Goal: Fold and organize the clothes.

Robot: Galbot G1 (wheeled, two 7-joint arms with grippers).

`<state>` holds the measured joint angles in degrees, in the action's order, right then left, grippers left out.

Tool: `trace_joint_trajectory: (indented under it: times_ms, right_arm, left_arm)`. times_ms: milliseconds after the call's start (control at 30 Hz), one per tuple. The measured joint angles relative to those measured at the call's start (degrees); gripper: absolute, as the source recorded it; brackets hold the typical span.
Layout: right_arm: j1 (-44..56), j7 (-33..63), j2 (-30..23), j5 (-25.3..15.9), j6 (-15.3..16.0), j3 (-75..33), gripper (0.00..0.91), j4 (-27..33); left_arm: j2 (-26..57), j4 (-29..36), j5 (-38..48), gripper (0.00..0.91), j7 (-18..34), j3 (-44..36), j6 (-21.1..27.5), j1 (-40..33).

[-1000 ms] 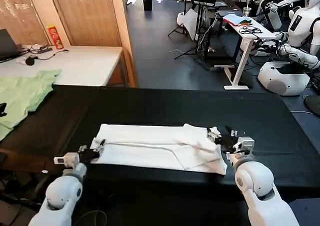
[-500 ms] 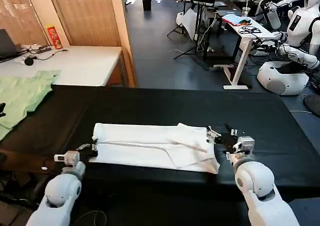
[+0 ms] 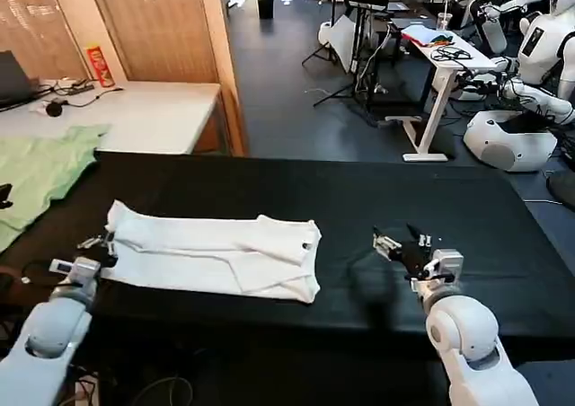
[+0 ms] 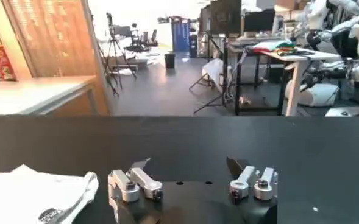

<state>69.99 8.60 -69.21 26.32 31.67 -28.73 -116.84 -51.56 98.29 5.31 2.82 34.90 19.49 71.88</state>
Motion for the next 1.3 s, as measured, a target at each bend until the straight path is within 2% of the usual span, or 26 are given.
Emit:
trace_joint_trajectory:
  times_ms: [300,500,867,1300]
  right_arm:
    - [2.42,-0.98,-0.02,-1.71,-0.70,-2.13,0.878,-0.91]
    - [3.58,-1.21,-0.37,-2.26,-0.92,-3.56,0.878,-1.35]
    - [4.42,-1.64,-1.62,-3.92,-1.15,-3.72,0.878,-1.52]
    - [4.85,-2.53,-2.31,-5.45,-1.39,-3.26,0.878,-0.97]
  left_arm:
    - [-9.40,11.23,8.38,0.000,3.82,-8.00,5.44,-0.37]
    - [-15.83,15.10,12.18,0.000,4.84,-14.99,6.50,-2.79]
    - [-23.70,15.55,18.29,0.000,5.72,-23.73,7.44,-4.74]
    - [-29.61,12.49,19.17,0.000,5.52,-25.82,5.81,-5.24]
